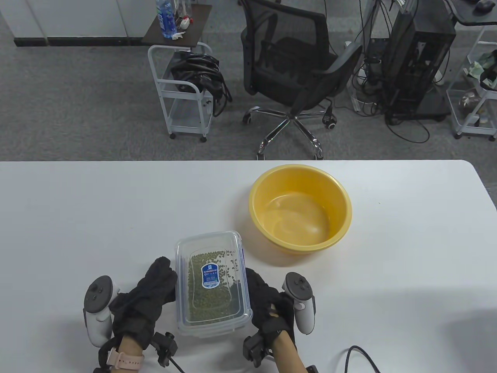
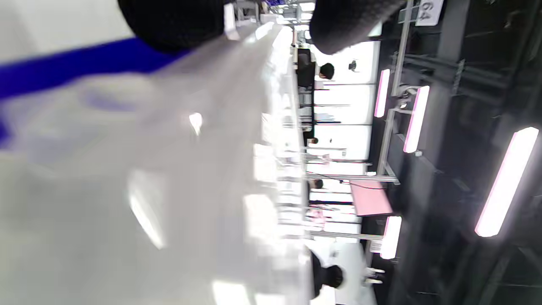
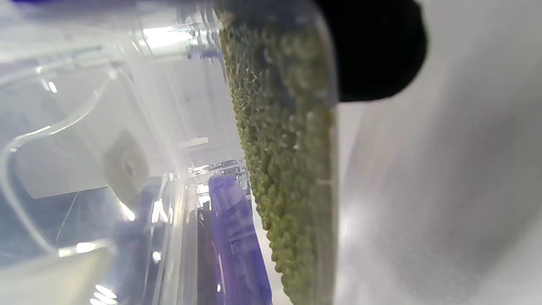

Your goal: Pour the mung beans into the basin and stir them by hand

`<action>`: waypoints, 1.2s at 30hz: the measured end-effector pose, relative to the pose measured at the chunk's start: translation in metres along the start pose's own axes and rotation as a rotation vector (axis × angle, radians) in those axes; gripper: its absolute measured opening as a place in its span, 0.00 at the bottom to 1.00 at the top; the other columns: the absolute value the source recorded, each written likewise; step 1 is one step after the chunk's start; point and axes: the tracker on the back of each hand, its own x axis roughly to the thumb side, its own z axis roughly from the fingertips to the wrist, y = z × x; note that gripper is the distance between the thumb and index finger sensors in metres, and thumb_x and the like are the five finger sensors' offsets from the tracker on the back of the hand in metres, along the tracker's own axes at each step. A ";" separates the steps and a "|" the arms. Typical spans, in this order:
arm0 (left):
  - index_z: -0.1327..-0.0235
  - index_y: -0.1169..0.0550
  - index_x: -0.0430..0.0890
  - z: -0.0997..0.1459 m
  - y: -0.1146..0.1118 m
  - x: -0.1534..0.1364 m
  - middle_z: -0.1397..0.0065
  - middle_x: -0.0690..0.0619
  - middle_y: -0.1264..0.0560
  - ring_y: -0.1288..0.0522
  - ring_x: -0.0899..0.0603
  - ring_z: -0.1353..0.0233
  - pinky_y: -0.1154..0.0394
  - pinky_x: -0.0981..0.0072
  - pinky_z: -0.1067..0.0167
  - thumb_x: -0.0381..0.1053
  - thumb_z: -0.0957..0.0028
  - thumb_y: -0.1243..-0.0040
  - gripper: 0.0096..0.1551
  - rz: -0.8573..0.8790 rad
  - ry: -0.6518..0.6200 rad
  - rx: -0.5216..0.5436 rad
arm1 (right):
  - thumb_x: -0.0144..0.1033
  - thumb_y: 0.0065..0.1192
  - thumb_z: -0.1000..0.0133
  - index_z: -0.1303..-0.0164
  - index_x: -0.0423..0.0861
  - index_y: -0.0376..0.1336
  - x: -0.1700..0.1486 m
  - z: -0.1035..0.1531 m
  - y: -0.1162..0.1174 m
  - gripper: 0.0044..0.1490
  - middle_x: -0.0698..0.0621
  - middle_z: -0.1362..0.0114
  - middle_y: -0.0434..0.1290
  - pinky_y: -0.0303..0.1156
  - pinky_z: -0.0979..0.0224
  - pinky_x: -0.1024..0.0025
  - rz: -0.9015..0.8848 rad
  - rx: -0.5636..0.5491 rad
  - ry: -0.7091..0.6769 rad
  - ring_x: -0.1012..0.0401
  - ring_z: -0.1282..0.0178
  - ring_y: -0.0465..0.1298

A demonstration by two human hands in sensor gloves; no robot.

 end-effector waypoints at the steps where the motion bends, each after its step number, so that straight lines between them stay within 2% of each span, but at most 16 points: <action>1: 0.23 0.41 0.30 -0.002 -0.002 -0.002 0.28 0.26 0.41 0.28 0.35 0.43 0.22 0.52 0.55 0.52 0.42 0.41 0.44 -0.048 0.034 -0.025 | 0.52 0.39 0.47 0.33 0.51 0.39 0.000 0.000 0.003 0.36 0.43 0.36 0.62 0.80 0.59 0.68 -0.001 0.015 0.012 0.53 0.53 0.74; 2: 0.24 0.40 0.29 -0.002 -0.002 -0.001 0.29 0.27 0.39 0.28 0.37 0.45 0.21 0.53 0.57 0.55 0.42 0.40 0.45 -0.060 0.028 -0.034 | 0.52 0.39 0.47 0.33 0.51 0.38 0.000 0.000 0.003 0.36 0.43 0.36 0.62 0.80 0.58 0.68 0.001 0.016 0.018 0.54 0.53 0.73; 7: 0.25 0.37 0.30 0.001 -0.007 0.005 0.34 0.30 0.33 0.26 0.38 0.47 0.20 0.52 0.60 0.53 0.46 0.37 0.44 -0.280 0.055 0.054 | 0.51 0.39 0.47 0.34 0.49 0.39 0.001 0.001 0.006 0.36 0.41 0.37 0.62 0.79 0.60 0.67 0.072 -0.046 0.019 0.52 0.54 0.73; 9: 0.27 0.34 0.29 -0.001 -0.007 0.002 0.37 0.30 0.30 0.24 0.38 0.50 0.20 0.54 0.63 0.52 0.47 0.37 0.43 -0.306 0.062 0.065 | 0.50 0.40 0.48 0.34 0.49 0.40 0.001 0.001 0.005 0.36 0.40 0.38 0.63 0.79 0.61 0.65 0.108 -0.093 0.008 0.51 0.55 0.73; 12: 0.27 0.34 0.29 -0.002 -0.007 0.001 0.38 0.30 0.30 0.24 0.40 0.51 0.20 0.55 0.64 0.51 0.48 0.35 0.42 -0.255 0.050 0.070 | 0.51 0.41 0.48 0.34 0.49 0.42 0.000 0.000 0.003 0.35 0.40 0.39 0.64 0.80 0.62 0.66 0.136 -0.113 -0.007 0.52 0.56 0.74; 17: 0.26 0.35 0.29 0.004 -0.007 0.010 0.35 0.30 0.32 0.26 0.38 0.47 0.21 0.52 0.58 0.49 0.48 0.36 0.42 -0.250 0.008 0.111 | 0.53 0.39 0.47 0.33 0.52 0.39 -0.001 -0.003 0.002 0.35 0.43 0.36 0.62 0.80 0.57 0.68 0.131 -0.062 -0.021 0.54 0.51 0.74; 20: 0.24 0.36 0.32 0.009 -0.005 0.019 0.32 0.32 0.34 0.29 0.35 0.41 0.24 0.45 0.50 0.47 0.48 0.36 0.41 -0.212 -0.044 0.115 | 0.53 0.40 0.47 0.33 0.52 0.40 0.005 0.002 0.002 0.35 0.43 0.36 0.63 0.80 0.58 0.68 0.198 -0.141 -0.079 0.54 0.52 0.74; 23: 0.24 0.37 0.34 0.012 -0.004 0.021 0.32 0.33 0.33 0.26 0.37 0.41 0.21 0.49 0.52 0.47 0.49 0.36 0.42 -0.171 -0.076 0.112 | 0.53 0.40 0.48 0.33 0.52 0.41 0.007 0.003 0.001 0.35 0.43 0.37 0.64 0.80 0.60 0.68 0.237 -0.181 -0.103 0.54 0.54 0.75; 26: 0.26 0.37 0.34 0.008 -0.003 0.011 0.35 0.36 0.30 0.21 0.45 0.49 0.16 0.61 0.61 0.47 0.50 0.36 0.41 0.039 -0.088 0.056 | 0.52 0.40 0.47 0.33 0.51 0.41 0.002 0.001 0.003 0.35 0.43 0.37 0.63 0.80 0.59 0.68 0.171 -0.129 -0.063 0.53 0.53 0.74; 27: 0.27 0.36 0.35 0.005 -0.003 0.005 0.36 0.38 0.28 0.20 0.46 0.51 0.16 0.63 0.64 0.46 0.50 0.36 0.40 0.198 -0.111 0.015 | 0.52 0.40 0.47 0.33 0.51 0.40 -0.001 0.000 0.003 0.35 0.43 0.37 0.63 0.80 0.58 0.67 0.145 -0.110 -0.043 0.53 0.53 0.74; 29: 0.29 0.34 0.35 0.001 -0.004 -0.005 0.38 0.38 0.27 0.19 0.45 0.52 0.15 0.61 0.66 0.45 0.50 0.36 0.38 0.520 -0.114 -0.054 | 0.52 0.40 0.47 0.33 0.51 0.40 -0.005 -0.002 0.005 0.35 0.42 0.37 0.63 0.79 0.58 0.67 0.124 -0.108 -0.011 0.53 0.53 0.74; 30: 0.28 0.35 0.35 0.001 -0.002 -0.008 0.37 0.38 0.28 0.20 0.45 0.53 0.16 0.62 0.67 0.45 0.49 0.36 0.37 0.623 -0.111 -0.071 | 0.52 0.41 0.47 0.34 0.51 0.40 -0.006 -0.002 0.005 0.36 0.42 0.37 0.63 0.79 0.59 0.67 0.129 -0.119 -0.005 0.52 0.53 0.74; 31: 0.28 0.35 0.35 0.001 0.004 -0.009 0.37 0.38 0.28 0.20 0.45 0.54 0.16 0.64 0.68 0.45 0.49 0.36 0.37 0.689 -0.123 -0.080 | 0.52 0.41 0.48 0.34 0.50 0.41 -0.007 -0.003 0.004 0.36 0.42 0.37 0.63 0.79 0.59 0.67 0.128 -0.127 -0.002 0.52 0.54 0.74; 33: 0.26 0.37 0.37 0.003 0.020 -0.011 0.35 0.39 0.29 0.20 0.47 0.52 0.16 0.66 0.66 0.47 0.46 0.39 0.37 0.705 -0.158 -0.079 | 0.51 0.41 0.48 0.34 0.50 0.41 -0.007 -0.002 0.002 0.36 0.41 0.38 0.63 0.79 0.60 0.66 0.114 -0.135 -0.003 0.52 0.54 0.73; 36: 0.25 0.40 0.38 0.012 0.063 -0.018 0.33 0.41 0.32 0.21 0.48 0.49 0.16 0.67 0.62 0.48 0.44 0.41 0.37 0.747 -0.214 0.042 | 0.51 0.41 0.48 0.34 0.49 0.41 -0.007 -0.001 -0.003 0.36 0.41 0.38 0.63 0.79 0.60 0.66 0.073 -0.153 -0.011 0.51 0.54 0.74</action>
